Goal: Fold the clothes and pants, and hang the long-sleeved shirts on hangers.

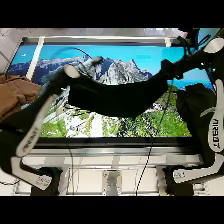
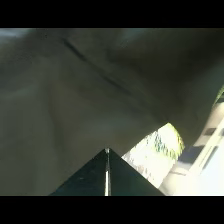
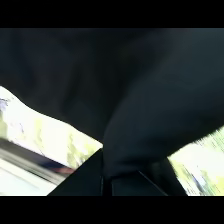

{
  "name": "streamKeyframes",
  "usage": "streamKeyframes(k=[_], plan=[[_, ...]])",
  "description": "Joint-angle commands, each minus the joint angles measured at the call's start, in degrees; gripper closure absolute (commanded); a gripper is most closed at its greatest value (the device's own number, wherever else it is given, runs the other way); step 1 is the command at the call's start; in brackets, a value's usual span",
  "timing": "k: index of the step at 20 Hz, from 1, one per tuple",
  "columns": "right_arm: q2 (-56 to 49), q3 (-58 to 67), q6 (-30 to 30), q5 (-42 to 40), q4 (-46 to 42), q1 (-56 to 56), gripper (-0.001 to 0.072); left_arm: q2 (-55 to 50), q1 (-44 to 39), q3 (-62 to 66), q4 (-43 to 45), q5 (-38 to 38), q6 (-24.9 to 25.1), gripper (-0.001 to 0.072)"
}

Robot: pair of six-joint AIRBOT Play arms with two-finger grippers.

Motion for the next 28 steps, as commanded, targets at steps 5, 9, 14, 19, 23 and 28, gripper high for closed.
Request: streamKeyframes(k=[5,9,14,19,23,28], plan=[[-4.57,-0.11,1.64,-13.11,1.88,17.25,0.0705,-13.84,-9.38,-0.02,0.11,12.13,-6.25,0.0690],[-7.67,-0.09,2.05,-18.82,-1.51,24.17,0.0705,-10.93,-3.08,0.00,1.14,7.54,-6.23,0.0690],[-10.49,-0.09,5.49,-30.51,1.38,26.27,0.0705,-0.70,13.99,0.00,17.79,-12.90,-6.23,0.0690],[-17.27,1.31,1.36,-40.59,10.36,32.26,0.0706,9.18,27.76,0.00,17.88,-17.44,-6.19,0.0690],[-25.33,6.60,0.07,-46.58,11.45,39.15,0.0706,12.92,30.56,0.00,17.90,-17.55,-5.53,0.0690],[-31.45,12.13,-0.11,-46.69,13.40,42.99,0.0474,13.18,29.66,-0.04,17.88,-17.57,-5.55,0.0690]])
